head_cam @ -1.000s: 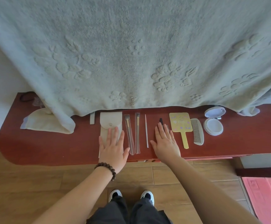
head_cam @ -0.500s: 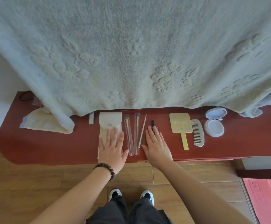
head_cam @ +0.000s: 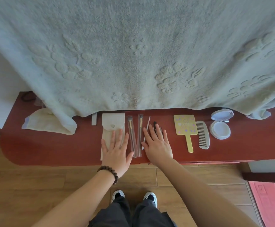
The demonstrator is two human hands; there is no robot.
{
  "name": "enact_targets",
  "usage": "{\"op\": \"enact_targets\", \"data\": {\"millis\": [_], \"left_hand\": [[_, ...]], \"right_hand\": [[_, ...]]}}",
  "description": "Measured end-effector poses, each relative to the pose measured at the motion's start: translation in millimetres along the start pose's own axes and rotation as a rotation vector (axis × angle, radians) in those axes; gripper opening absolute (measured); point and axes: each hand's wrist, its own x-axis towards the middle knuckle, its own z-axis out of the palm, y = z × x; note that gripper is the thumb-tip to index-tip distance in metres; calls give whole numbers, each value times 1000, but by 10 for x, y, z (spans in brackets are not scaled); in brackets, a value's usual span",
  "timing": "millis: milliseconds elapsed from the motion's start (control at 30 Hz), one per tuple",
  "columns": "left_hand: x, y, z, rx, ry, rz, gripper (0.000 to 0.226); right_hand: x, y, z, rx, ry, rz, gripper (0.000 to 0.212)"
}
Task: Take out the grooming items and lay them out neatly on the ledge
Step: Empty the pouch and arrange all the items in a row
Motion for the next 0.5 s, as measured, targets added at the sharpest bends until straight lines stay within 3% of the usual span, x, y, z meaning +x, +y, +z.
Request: {"op": "enact_targets", "data": {"millis": [267, 500], "left_hand": [[-44, 67, -53, 143, -90, 133, 72], [-44, 15, -106, 112, -100, 157, 69]], "right_hand": [[-88, 104, 6, -59, -6, -123, 74], [6, -137, -64, -86, -62, -184, 65]]}}
